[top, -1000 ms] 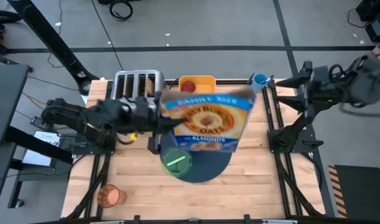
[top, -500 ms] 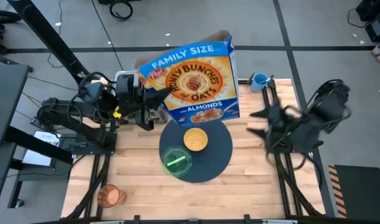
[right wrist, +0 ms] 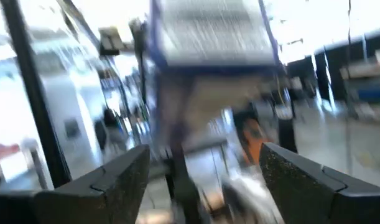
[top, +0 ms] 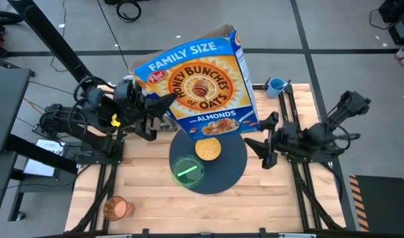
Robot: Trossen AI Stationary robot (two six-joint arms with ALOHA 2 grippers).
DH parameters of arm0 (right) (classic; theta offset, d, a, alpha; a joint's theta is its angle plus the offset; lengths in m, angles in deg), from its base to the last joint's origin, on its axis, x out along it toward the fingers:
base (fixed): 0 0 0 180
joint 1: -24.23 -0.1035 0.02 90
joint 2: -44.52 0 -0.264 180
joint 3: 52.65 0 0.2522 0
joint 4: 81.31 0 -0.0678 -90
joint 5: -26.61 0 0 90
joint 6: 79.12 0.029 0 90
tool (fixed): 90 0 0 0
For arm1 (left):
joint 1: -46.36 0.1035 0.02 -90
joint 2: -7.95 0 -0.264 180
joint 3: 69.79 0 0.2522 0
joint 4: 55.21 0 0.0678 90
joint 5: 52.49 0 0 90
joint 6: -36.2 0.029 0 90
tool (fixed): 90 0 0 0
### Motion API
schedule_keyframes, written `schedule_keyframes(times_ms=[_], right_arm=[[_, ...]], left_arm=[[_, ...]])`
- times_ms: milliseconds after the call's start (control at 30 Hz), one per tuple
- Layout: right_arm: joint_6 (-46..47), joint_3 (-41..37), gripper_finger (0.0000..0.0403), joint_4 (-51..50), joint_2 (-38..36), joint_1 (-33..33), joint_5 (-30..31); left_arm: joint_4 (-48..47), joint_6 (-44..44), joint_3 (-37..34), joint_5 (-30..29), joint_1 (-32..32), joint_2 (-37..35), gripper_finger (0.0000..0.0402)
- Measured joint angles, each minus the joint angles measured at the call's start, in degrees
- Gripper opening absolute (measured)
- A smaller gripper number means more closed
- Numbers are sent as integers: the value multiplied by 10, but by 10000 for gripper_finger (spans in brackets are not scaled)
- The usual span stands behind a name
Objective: Arrange a breakfast setting
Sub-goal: Pour the cereal from the blue cereal box into the yellow bowl
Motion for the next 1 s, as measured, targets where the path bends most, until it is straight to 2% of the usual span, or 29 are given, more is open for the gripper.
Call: schedule_keyframes(times_ms=[100, 233, 433, 600, 767, 1000], right_arm=[[-47, -9, 330, 94, 9, 20, -69], [-59, 0, 347, 116, 19, 43, -132], [-54, 11, 352, 123, 24, 83, -153], [-53, 11, 350, 153, 23, 105, -205], [-57, 12, 348, 147, 24, 121, -185], [-23, 12, 348, 155, 24, 146, -202]], left_arm=[[5, 1, 0, -1, -4, 0, 4], [18, 0, 0, 0, -4, -1, 4], [24, 1, 1, 0, -4, 2, 4], [36, 1, 1, 0, -4, 7, 4], [46, 3, 0, 9, -4, 10, 4], [50, 8, -1, 10, -4, 11, 4]])
